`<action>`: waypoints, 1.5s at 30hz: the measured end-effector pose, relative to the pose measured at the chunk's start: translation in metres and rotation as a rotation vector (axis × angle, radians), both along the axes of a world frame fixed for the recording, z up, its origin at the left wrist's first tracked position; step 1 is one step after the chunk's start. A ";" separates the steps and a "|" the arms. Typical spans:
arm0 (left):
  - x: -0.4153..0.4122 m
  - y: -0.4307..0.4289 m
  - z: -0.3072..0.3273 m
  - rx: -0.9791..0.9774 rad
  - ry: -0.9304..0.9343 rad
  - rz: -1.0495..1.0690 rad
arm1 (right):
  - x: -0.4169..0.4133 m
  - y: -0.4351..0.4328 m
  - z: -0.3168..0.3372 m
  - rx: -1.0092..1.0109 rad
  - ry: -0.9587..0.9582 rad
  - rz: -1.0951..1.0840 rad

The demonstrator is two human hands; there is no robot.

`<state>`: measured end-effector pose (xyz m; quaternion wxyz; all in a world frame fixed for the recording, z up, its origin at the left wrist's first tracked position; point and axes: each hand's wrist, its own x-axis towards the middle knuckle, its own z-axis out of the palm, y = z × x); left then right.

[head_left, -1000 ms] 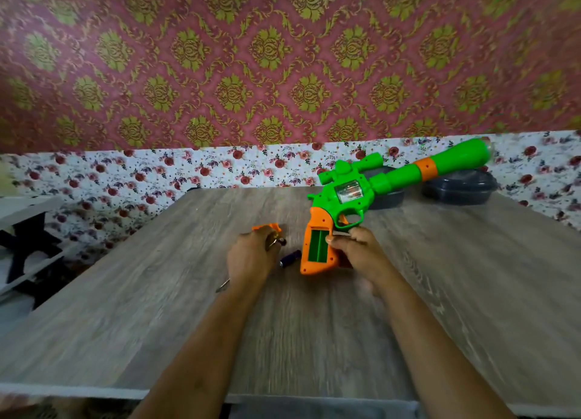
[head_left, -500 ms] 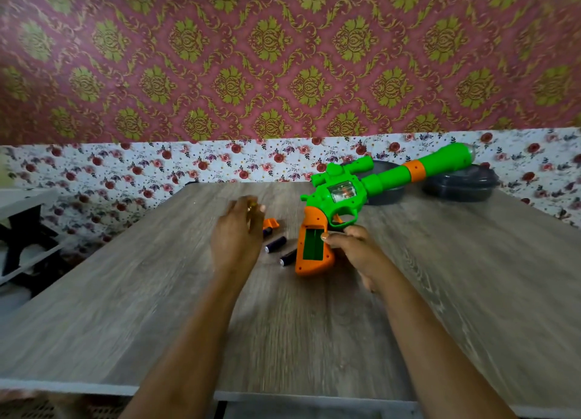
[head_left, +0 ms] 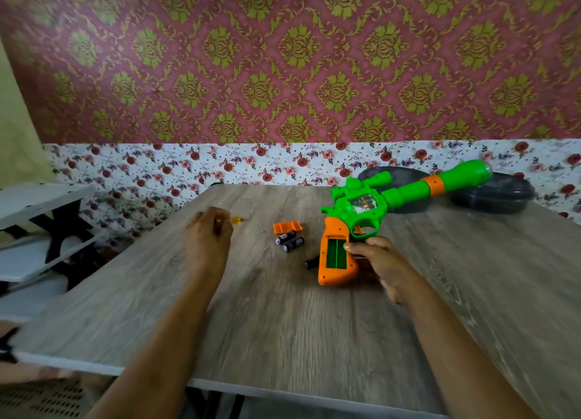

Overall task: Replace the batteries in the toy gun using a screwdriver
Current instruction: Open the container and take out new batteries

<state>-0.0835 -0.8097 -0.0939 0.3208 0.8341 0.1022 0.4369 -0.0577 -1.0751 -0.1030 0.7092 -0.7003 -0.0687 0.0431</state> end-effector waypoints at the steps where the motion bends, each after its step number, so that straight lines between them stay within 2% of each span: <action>1: 0.001 0.003 -0.002 -0.061 0.019 0.014 | 0.000 -0.001 -0.001 0.007 0.010 -0.001; 3: 0.001 0.004 -0.003 -0.124 0.031 0.022 | 0.001 -0.002 -0.001 0.012 0.025 0.004; 6: -0.005 0.000 -0.004 -0.042 0.107 0.093 | 0.002 -0.003 -0.002 0.014 0.051 0.008; 9: -0.006 0.000 -0.006 0.103 0.402 0.183 | 0.001 -0.003 -0.001 0.019 0.079 0.015; 11: -0.005 0.002 -0.008 0.165 0.524 0.195 | -0.001 -0.003 -0.001 0.018 0.097 0.015; 14: -0.004 0.003 -0.009 0.185 0.542 0.157 | -0.003 -0.002 0.000 0.016 0.111 0.022; 17: -0.005 0.002 -0.007 0.149 0.431 0.115 | -0.006 -0.003 0.002 -0.002 0.122 0.032; 20: -0.013 -0.010 -0.002 0.075 0.287 -0.054 | -0.012 -0.003 0.003 0.017 0.144 0.035; 23: -0.036 -0.042 0.008 -0.198 0.253 -0.425 | -0.022 0.000 0.005 0.035 0.165 0.042; 25: -0.056 -0.067 0.014 -0.424 0.344 -0.672 | -0.028 0.003 0.006 0.039 0.180 0.046; 26: -0.065 -0.076 0.014 -0.475 0.412 -0.755 | -0.031 0.004 0.007 0.043 0.189 0.056; 28: -0.076 -0.089 0.012 -0.485 0.492 -0.848 | -0.038 0.007 0.006 0.050 0.208 0.088; 30: -0.080 -0.094 0.008 -0.509 0.485 -0.907 | -0.043 0.009 0.004 0.062 0.230 0.110; 36: -0.088 -0.101 0.005 -0.683 0.532 -0.807 | -0.060 0.005 0.007 0.055 0.298 0.081; 40: -0.090 -0.106 -0.001 -0.704 0.503 -0.735 | -0.064 0.003 0.000 0.029 0.145 -0.086; 43: -0.095 -0.112 -0.002 -0.587 0.477 -0.678 | -0.057 0.000 -0.002 -0.270 -0.058 -0.290; 45: -0.096 -0.114 -0.002 -0.399 0.438 -0.595 | -0.053 0.001 0.001 -0.436 -0.079 -0.359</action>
